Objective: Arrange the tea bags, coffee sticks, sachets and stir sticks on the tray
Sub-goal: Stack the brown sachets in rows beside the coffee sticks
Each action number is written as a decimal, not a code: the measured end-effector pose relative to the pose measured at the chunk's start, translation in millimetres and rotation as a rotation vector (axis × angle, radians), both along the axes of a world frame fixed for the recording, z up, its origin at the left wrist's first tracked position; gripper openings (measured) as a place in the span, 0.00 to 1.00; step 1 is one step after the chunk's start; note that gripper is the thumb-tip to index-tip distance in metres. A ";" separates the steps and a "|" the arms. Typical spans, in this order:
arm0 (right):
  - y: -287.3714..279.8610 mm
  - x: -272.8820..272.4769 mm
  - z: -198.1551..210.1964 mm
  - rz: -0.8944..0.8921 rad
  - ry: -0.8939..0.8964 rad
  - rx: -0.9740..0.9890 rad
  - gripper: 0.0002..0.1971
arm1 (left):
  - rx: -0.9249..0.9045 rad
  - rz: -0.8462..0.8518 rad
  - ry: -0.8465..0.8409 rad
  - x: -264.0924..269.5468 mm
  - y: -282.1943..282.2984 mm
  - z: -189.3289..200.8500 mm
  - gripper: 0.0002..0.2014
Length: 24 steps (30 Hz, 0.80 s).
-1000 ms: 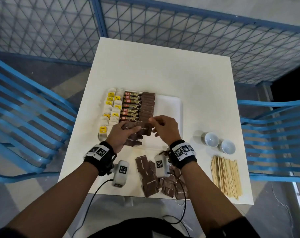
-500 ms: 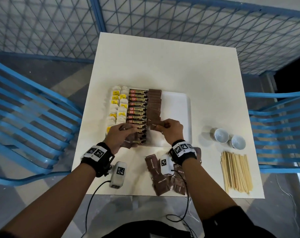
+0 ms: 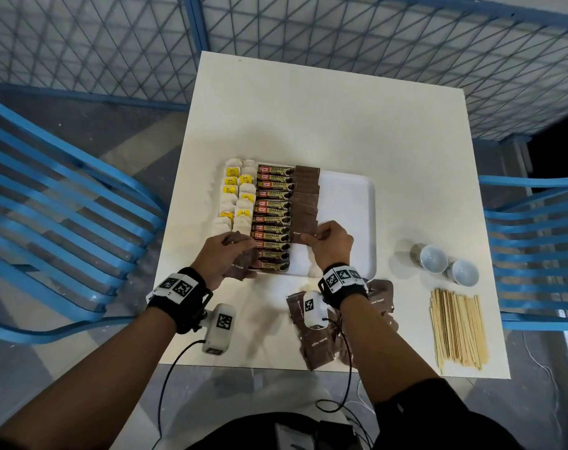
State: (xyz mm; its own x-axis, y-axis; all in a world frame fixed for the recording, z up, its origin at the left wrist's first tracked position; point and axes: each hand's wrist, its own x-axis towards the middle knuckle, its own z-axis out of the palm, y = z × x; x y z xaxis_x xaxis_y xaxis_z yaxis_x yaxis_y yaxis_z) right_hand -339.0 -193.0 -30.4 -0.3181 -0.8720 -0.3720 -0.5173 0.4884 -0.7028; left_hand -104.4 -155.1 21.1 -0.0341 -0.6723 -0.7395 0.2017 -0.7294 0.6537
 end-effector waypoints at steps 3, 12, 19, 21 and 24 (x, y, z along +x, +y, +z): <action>-0.7 1.0 0.5 -0.002 -0.005 0.006 0.17 | 0.018 0.000 0.068 0.7 -2.4 -0.4 0.08; -0.6 -1.7 3.6 -0.006 0.005 0.032 0.18 | -0.024 -0.036 0.140 -2.7 -3.1 -2.9 0.15; 6.3 -2.1 13.5 -0.006 0.045 -0.038 0.12 | -0.086 -0.091 0.169 -3.8 0.2 0.0 0.06; 9.1 5.3 17.7 0.072 0.033 -0.074 0.08 | -0.080 -0.075 0.169 -5.3 -1.3 -0.1 0.09; 12.0 20.7 29.4 0.289 -0.063 -0.079 0.09 | -0.062 -0.013 0.165 -10.1 -3.7 0.8 0.14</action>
State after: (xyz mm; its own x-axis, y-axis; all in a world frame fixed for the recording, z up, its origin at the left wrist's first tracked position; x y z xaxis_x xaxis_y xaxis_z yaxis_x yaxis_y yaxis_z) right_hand -318.3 -181.0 -1.0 -0.0310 -0.9499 -0.3109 -0.5813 0.2702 -0.7675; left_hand -114.5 -158.8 21.9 -0.1602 -0.7153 -0.6802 0.3010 -0.6917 0.6565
